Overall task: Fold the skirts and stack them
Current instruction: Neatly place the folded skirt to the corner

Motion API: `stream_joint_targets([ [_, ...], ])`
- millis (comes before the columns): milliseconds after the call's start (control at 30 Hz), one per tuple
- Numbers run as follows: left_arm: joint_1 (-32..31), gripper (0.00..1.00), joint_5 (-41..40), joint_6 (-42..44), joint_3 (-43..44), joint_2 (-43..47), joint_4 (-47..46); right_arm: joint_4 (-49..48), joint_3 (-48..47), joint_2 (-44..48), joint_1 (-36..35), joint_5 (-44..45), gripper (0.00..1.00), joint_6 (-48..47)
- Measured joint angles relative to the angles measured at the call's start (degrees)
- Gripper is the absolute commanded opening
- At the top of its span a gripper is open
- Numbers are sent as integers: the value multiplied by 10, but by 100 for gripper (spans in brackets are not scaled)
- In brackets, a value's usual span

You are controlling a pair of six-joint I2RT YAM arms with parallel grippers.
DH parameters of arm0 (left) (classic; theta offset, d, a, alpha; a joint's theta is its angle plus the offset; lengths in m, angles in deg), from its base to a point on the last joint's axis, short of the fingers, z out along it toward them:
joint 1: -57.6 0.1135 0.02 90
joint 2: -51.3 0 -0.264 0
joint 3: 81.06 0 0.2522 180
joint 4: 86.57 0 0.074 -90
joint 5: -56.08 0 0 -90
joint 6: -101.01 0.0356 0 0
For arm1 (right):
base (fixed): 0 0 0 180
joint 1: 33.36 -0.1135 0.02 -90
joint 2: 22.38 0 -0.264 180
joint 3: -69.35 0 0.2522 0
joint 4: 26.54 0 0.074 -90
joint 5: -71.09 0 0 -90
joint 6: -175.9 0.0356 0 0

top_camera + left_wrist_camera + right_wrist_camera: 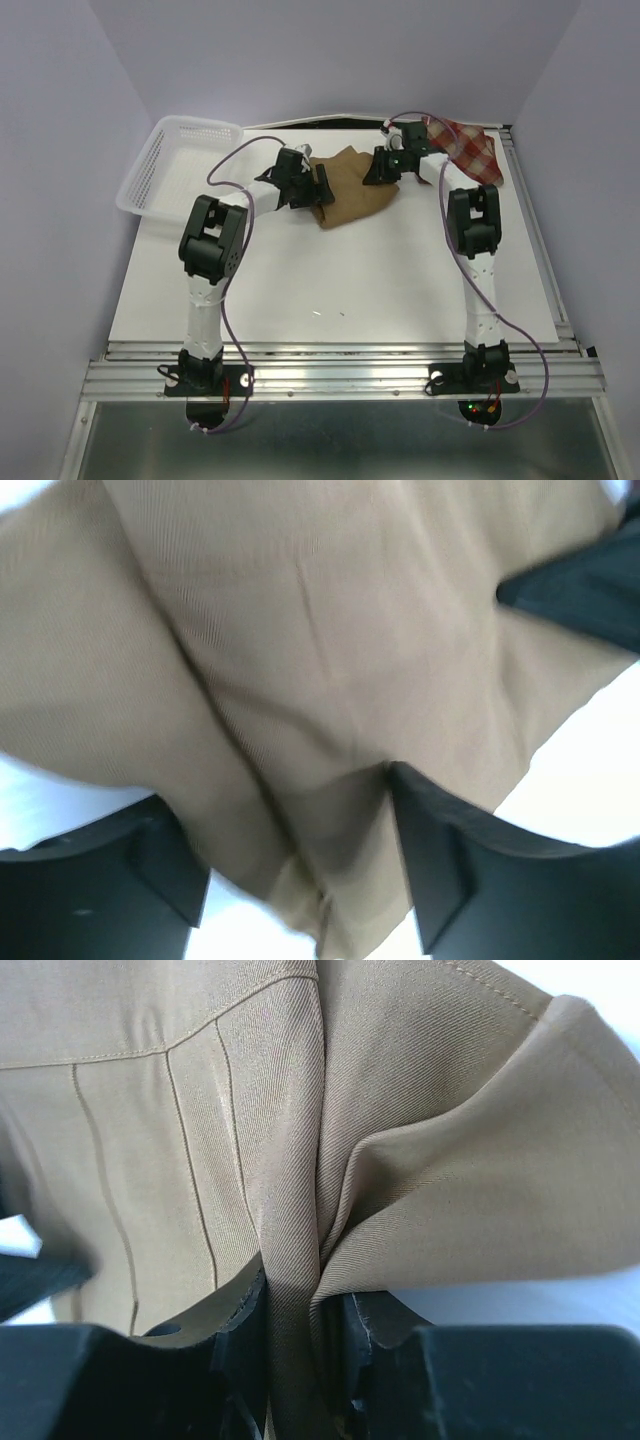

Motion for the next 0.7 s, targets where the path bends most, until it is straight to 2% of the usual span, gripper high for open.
stream_joint_targets([
  [67,0,94,-5,15,-19,18,2,2,0,12,-4,37,1,-23],
  [200,0,98,-12,48,-59,57,15,0,2,47,-11,83,1,-52],
  [433,0,98,-17,88,-120,118,28,-13,0,114,-11,158,1,-106],
  [700,0,98,-12,109,-136,136,40,-15,-20,121,-10,224,1,-163],
])
